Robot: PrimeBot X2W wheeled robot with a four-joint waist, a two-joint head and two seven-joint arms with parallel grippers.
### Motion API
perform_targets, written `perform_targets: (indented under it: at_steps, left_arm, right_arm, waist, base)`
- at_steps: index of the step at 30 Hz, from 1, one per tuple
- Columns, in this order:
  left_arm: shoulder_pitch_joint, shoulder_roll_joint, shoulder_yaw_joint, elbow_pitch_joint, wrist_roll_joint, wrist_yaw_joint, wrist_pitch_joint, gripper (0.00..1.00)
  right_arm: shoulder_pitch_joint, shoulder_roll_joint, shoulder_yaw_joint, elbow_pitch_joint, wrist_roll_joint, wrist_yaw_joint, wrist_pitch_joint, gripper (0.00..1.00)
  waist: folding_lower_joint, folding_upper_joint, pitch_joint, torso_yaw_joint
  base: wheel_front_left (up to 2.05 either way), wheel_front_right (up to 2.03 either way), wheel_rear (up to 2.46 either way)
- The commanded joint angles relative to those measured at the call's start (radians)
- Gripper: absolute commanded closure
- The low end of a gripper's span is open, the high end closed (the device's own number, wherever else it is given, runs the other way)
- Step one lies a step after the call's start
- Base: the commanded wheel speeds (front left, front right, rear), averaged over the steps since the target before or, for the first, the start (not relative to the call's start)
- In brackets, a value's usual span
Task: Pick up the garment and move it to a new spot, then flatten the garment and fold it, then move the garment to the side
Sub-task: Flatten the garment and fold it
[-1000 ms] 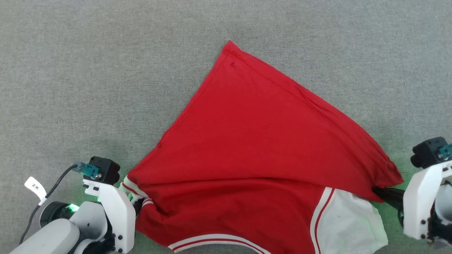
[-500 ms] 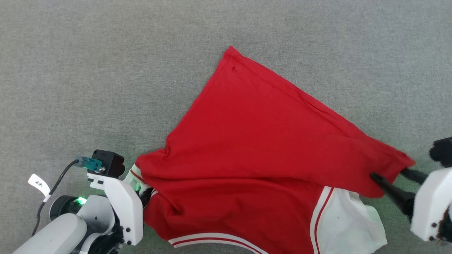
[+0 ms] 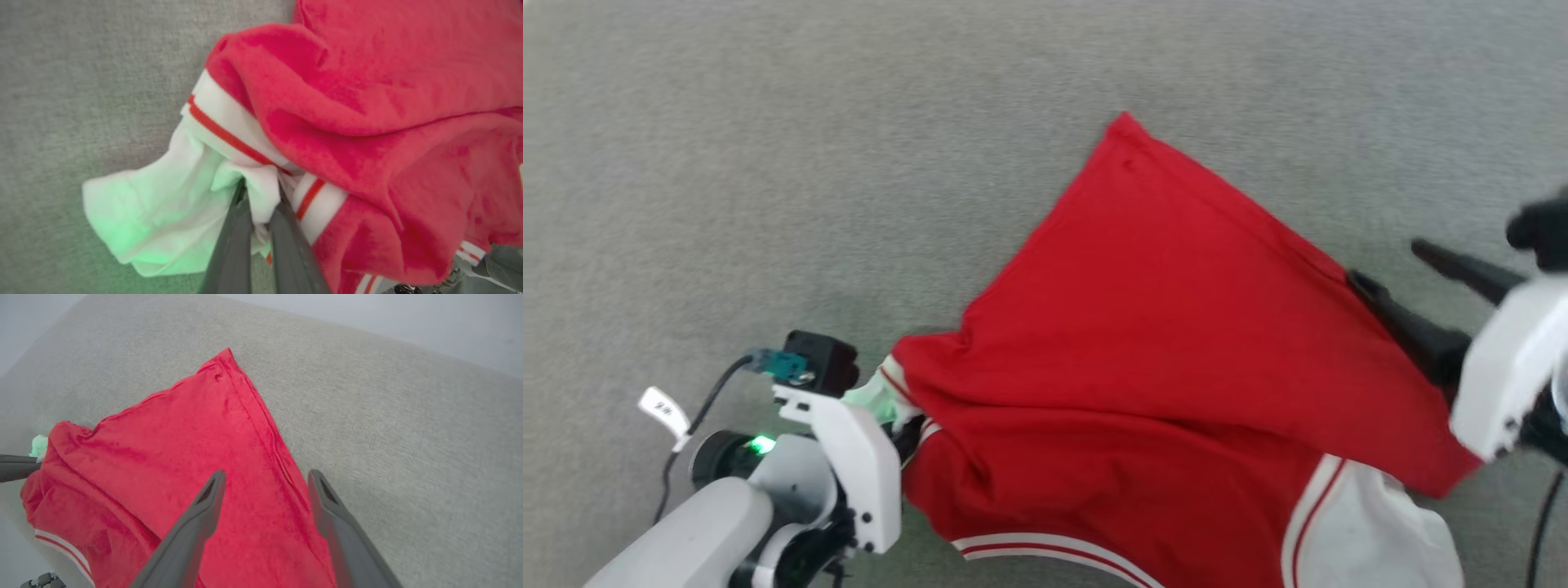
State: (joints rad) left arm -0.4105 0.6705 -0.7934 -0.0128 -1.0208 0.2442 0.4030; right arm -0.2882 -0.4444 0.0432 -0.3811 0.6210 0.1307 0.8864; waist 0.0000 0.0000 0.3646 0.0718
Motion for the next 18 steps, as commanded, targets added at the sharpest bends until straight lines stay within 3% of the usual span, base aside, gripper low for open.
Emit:
perform_targets:
  at_steps: [1,10,15,18]
  left_arm:
    - [-0.017,-0.015,-0.008,0.009,0.014,-0.008,0.001,1.0]
    - [-0.109,-0.137,-0.071,0.105,0.041,-0.089,0.004,1.0]
    - [-0.146,-0.193,-0.096,0.174,0.048,-0.137,-0.004,1.0]
    - [-0.155,-0.21,-0.101,0.201,0.046,-0.153,-0.011,1.0]
  right_arm:
    - [-0.043,-0.004,0.018,0.028,-0.004,0.0,-0.015,0.0]
    - [-0.377,-0.056,0.207,0.416,0.04,0.0,-0.105,0.0]
    - [-0.529,-0.067,0.319,0.645,0.067,0.0,-0.104,0.0]
    - [-0.575,-0.066,0.367,0.72,0.086,0.0,-0.081,0.0]
  waist:
    - [0.0,0.0,0.009,0.038]
    - [0.0,0.0,0.044,0.196]
    - [0.0,0.0,0.061,0.27]
    - [0.0,0.0,0.067,0.293]
  base:
    - [0.0,0.0,0.0]
    - [0.0,0.0,0.0]
    - [0.0,0.0,0.0]
    - [0.0,0.0,0.0]
